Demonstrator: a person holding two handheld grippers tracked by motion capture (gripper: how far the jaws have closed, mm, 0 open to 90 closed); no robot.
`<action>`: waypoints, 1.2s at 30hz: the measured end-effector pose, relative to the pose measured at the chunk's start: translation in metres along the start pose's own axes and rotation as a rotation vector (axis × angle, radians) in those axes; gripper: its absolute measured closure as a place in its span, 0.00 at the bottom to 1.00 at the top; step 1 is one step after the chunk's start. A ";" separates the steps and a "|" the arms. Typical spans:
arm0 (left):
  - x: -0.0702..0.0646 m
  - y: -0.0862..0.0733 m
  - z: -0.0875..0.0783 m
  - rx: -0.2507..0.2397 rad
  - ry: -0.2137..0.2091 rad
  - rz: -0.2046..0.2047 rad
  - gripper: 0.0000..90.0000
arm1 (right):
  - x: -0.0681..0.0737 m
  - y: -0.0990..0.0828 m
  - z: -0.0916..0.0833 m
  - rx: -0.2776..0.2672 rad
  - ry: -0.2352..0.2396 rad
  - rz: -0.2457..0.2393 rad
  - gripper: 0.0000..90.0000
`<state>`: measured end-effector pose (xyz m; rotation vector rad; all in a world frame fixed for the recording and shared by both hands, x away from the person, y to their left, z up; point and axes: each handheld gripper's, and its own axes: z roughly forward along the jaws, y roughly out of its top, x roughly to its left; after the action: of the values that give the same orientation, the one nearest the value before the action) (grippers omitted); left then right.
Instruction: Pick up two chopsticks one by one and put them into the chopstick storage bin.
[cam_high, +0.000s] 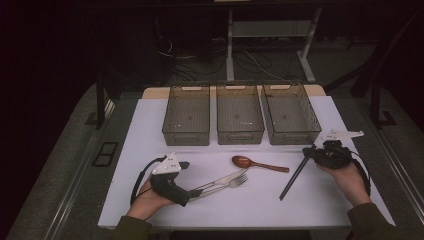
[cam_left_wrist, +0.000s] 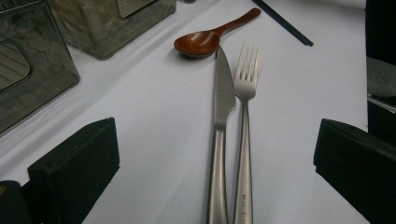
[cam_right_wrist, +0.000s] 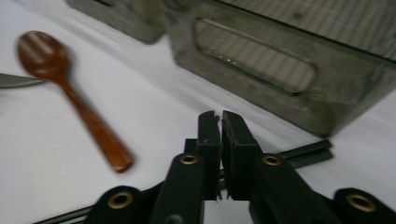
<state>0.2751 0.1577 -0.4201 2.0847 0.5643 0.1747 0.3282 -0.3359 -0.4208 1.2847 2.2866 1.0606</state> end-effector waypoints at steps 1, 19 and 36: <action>0.000 0.000 0.000 -0.005 0.001 -0.006 0.00 | -0.003 0.001 0.001 0.007 -0.015 0.001 1.00; 0.000 0.000 0.000 -0.004 -0.002 -0.008 0.00 | -0.038 0.003 0.026 0.076 -0.113 0.056 1.00; 0.000 -0.001 0.001 0.001 -0.007 -0.008 0.00 | -0.041 0.002 0.034 0.124 -0.140 0.045 1.00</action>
<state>0.2750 0.1574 -0.4211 2.0835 0.5679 0.1623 0.3716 -0.3539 -0.4462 1.4168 2.2583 0.8250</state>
